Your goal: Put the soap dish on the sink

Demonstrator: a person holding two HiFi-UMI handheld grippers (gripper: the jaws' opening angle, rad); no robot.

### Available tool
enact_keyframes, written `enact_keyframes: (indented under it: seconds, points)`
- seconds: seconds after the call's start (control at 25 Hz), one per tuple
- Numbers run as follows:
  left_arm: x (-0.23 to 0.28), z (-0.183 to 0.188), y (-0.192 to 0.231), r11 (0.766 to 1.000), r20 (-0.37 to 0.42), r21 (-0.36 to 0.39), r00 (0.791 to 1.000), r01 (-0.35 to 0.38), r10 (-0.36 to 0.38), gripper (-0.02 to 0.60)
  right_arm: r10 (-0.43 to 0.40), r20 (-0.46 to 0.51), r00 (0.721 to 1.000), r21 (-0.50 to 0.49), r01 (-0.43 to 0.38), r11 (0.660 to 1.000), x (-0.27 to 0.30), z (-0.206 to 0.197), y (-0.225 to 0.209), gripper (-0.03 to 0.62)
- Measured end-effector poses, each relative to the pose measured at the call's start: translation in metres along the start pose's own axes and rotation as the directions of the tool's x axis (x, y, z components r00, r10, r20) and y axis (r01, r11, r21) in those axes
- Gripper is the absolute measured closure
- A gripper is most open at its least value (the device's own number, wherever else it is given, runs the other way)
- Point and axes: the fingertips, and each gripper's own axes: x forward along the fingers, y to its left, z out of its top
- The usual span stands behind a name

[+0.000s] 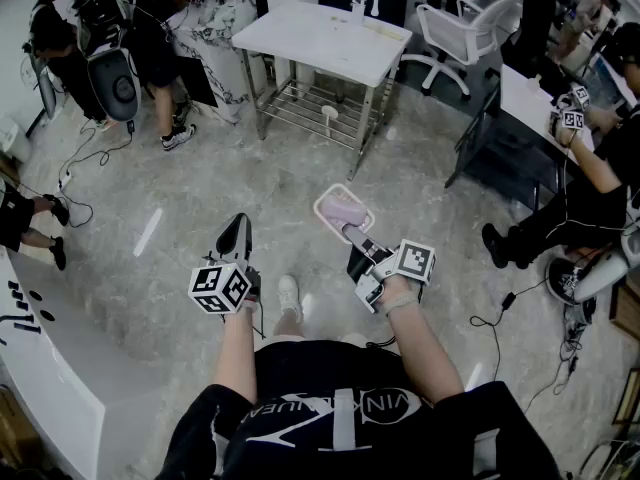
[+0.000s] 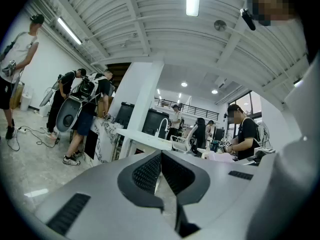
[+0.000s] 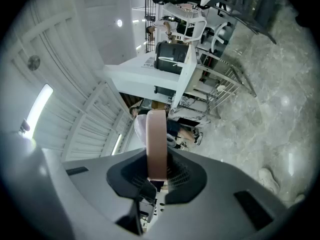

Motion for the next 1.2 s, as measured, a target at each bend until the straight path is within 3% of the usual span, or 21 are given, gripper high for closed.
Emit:
enact_keyframes:
  seconds: [0.56,1.2]
  points:
    - [0.098,0.026,0.068,1.0,-0.008,-0.011,1.0,0.029,-0.029,0.563,-0.004,0.031,1.0,-0.006,0.004,1.0,0.094,0.061,0.0,0.522]
    - [0.18,0.039,0.151,0.999,-0.053,-0.03,0.998,0.039,-0.041,0.563,-0.025,0.037,0.999,-0.008,0.026,1.0,0.196,0.1,-0.008,0.522]
